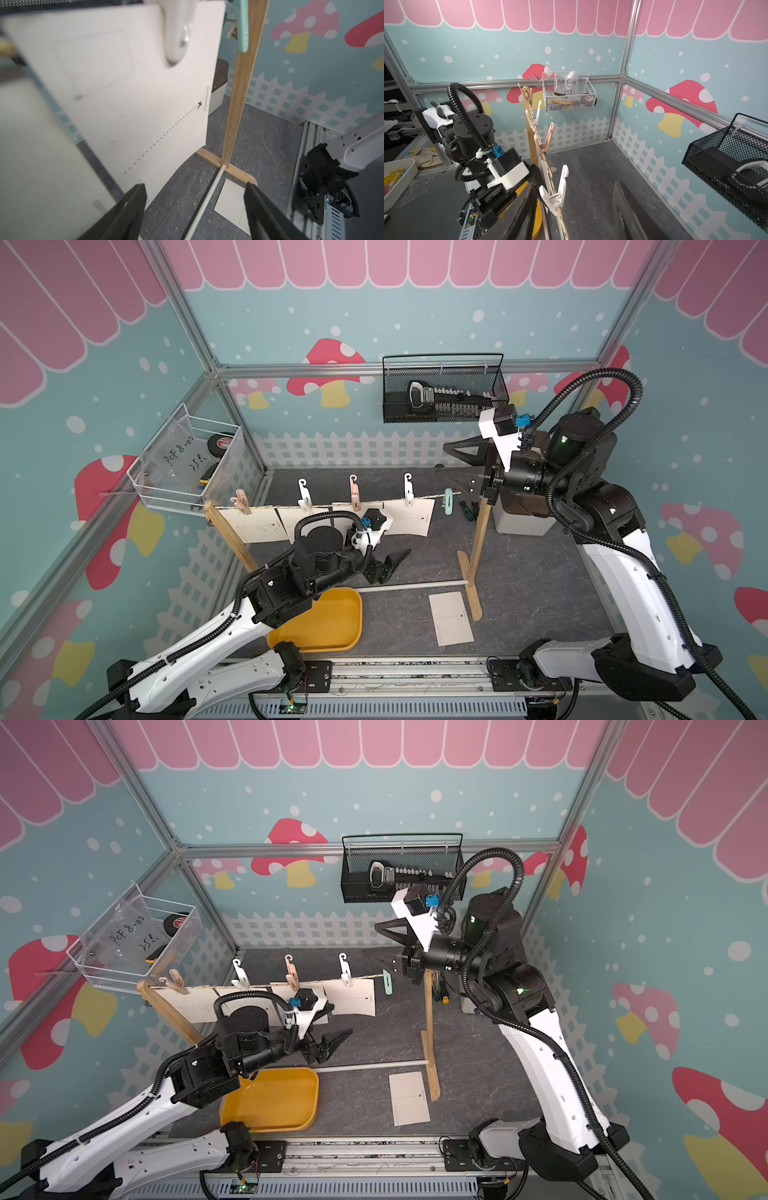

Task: Remove the postcards from the strings
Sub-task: Pinch the postcard on the clothesline.

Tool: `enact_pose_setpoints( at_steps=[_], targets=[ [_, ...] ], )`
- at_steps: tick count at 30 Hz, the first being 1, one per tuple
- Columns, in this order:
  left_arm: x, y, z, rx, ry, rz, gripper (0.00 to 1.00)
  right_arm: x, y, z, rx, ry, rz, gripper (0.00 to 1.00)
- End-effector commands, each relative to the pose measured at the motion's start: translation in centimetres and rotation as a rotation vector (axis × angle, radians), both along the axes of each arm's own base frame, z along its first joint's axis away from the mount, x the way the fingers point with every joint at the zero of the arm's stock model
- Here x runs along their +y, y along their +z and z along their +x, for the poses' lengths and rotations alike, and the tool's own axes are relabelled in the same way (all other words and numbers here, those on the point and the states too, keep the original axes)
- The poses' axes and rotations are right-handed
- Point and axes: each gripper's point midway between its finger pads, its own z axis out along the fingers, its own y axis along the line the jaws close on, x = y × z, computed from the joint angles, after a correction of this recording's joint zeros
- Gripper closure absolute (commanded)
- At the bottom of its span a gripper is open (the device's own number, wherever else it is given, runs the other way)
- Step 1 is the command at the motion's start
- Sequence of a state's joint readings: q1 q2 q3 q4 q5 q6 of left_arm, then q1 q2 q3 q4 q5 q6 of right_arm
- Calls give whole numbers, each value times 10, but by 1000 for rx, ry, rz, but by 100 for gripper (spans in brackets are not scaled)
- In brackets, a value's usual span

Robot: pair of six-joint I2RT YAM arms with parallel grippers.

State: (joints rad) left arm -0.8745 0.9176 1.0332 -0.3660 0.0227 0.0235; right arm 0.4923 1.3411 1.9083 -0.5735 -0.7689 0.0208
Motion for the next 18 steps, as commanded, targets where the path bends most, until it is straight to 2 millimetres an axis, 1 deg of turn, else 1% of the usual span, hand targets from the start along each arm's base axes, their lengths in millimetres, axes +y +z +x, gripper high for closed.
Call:
enact_pose_setpoints(
  at_steps=[1,5,10,18],
  targets=[
    [0,18,2,-29,-19,-45,22,7,-9,-1,-50,45,-52,42],
    [1,19,8,-47,-20,-30,22,16,-24,8,-32,66,-87,43],
    [8,23,15,-89,24,-4,22,24,-37,9,-30,83,-135,43],
    [20,31,18,-147,70,30,22,27,-42,0,-40,119,-159,43]
  ],
)
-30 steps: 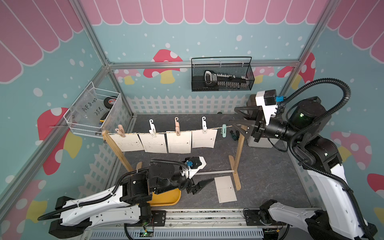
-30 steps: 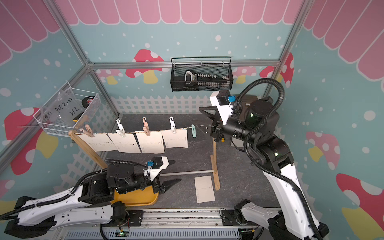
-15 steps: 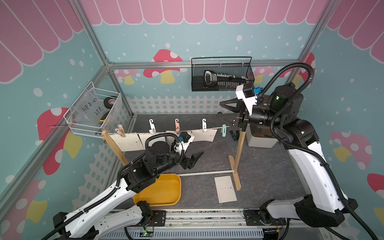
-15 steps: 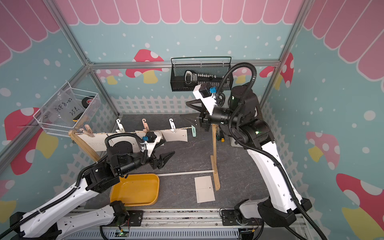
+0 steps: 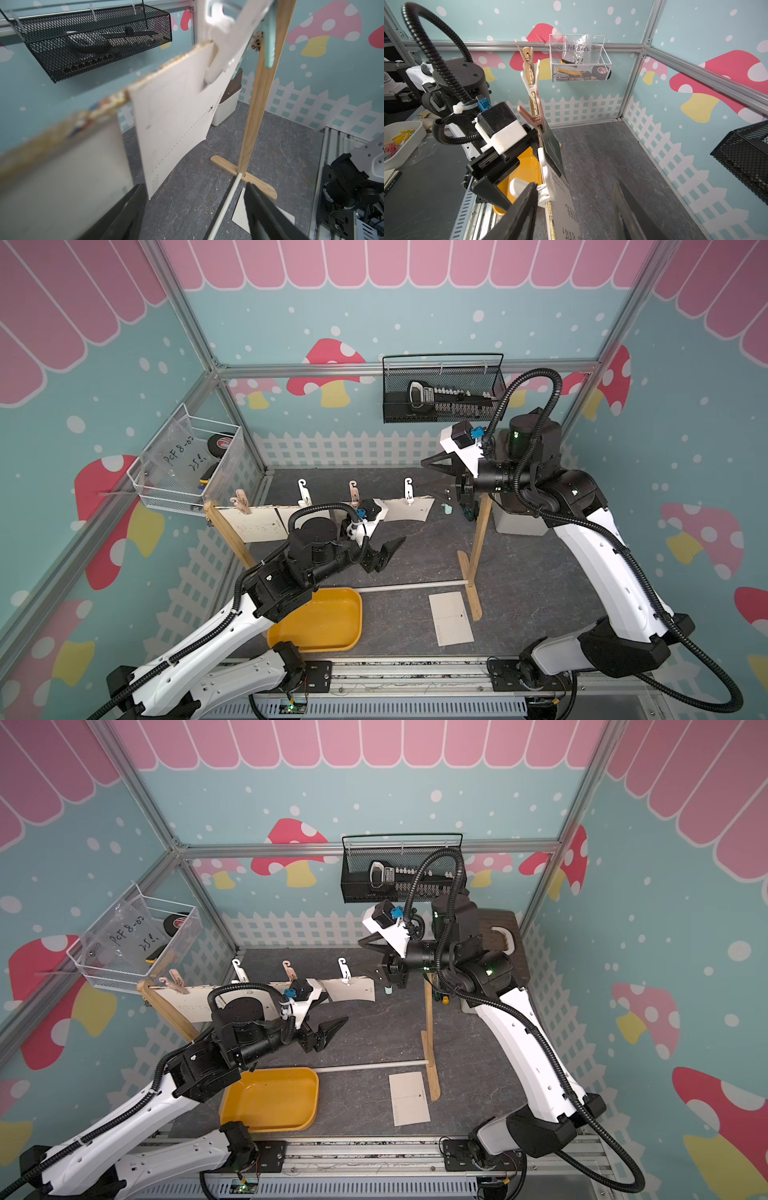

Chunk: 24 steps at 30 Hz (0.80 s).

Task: Remove the postcards from the strings
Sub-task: Pinch the postcard on the clothesline.

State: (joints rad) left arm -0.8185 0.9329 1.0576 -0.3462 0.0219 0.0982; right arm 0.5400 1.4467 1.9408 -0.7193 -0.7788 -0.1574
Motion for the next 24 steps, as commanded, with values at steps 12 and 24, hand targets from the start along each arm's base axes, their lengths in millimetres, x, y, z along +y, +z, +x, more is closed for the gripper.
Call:
enact_pose_setpoints(
  at_steps=[12,24],
  targets=[
    [3,25,4,-111,2,31,23,4,6,-23,-58,85,-6,43],
    [-5,33,9,-110,-30,-30,43,14,-6,-27,-39,127,-37,44]
  ],
)
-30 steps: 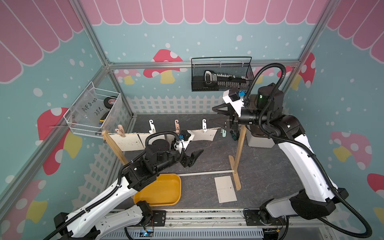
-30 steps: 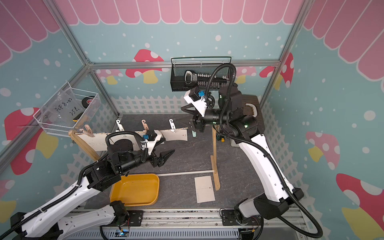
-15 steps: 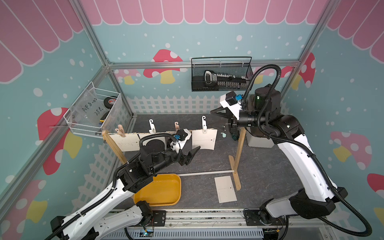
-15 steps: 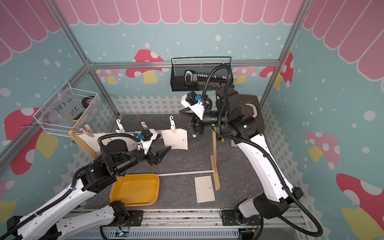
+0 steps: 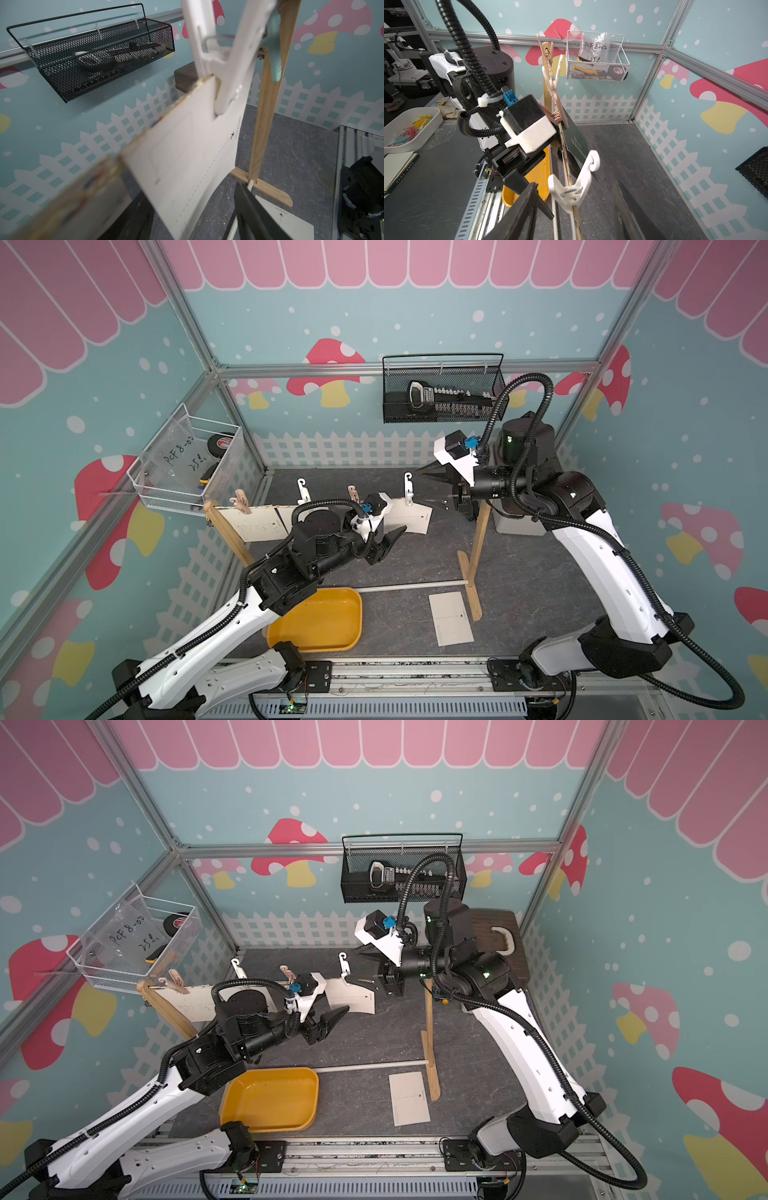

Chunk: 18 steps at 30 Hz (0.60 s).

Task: Remove the postcards from the strings
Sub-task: Pinch the postcard on the clothesline.

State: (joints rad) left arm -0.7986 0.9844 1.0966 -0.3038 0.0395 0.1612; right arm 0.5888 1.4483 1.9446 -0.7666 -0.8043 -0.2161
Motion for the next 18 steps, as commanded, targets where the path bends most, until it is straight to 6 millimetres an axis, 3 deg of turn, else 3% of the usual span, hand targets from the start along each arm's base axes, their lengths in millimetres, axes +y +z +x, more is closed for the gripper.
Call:
enact_pose_setpoints(
  at_steps=[1,14,18],
  targets=[
    [3,21,-4,-45,-27,-55,48,3,0,-6,-25,42,-10,44],
    [10,19,-1,50,-101,-179,89,10,-3,0,-22,57,-19,45],
    [10,18,-1,58,-107,-184,95,16,-6,3,-17,65,-26,47]
  ],
)
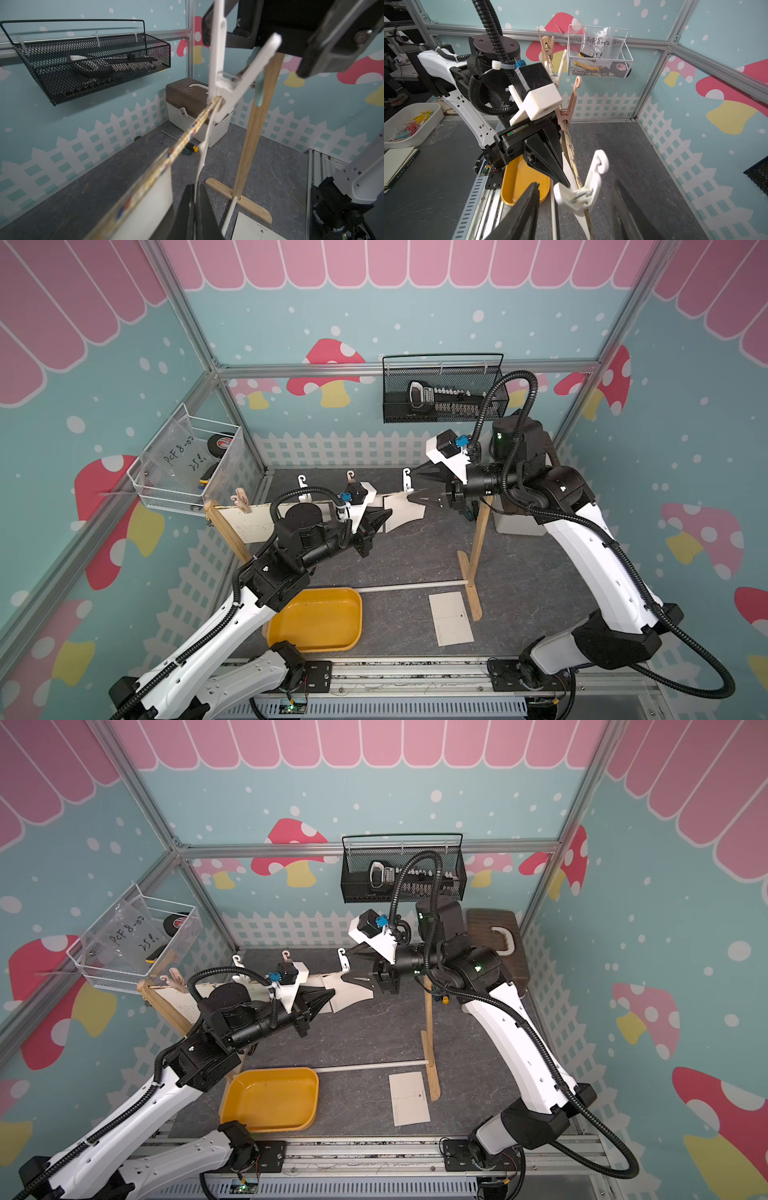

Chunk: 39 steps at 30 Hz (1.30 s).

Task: Remove the postcards from the strings
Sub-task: Pinch the postcard on the clothesline, then remove the clamp from the clothesline.

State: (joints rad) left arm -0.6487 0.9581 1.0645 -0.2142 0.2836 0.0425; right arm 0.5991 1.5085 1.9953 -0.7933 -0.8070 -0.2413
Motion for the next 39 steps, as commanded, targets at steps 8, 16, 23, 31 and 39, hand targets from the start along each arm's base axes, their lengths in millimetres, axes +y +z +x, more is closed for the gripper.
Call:
enact_pose_setpoints(
  at_steps=[8,16,23,31,39],
  targets=[
    [-2,2,-4,5,-41,-27,100,8,1,-2,-44,44,-9,55],
    [-3,2,-1,36,-53,-49,100,10,4,-1,-68,50,-1,66],
    [-4,2,4,54,-43,-56,100,12,3,-1,-79,55,-1,74],
    [-3,3,5,60,-42,-55,100,12,6,-2,-98,55,11,83],
    [-6,-6,-6,87,-96,-23,100,8,22,-2,-149,20,58,87]
  ],
)
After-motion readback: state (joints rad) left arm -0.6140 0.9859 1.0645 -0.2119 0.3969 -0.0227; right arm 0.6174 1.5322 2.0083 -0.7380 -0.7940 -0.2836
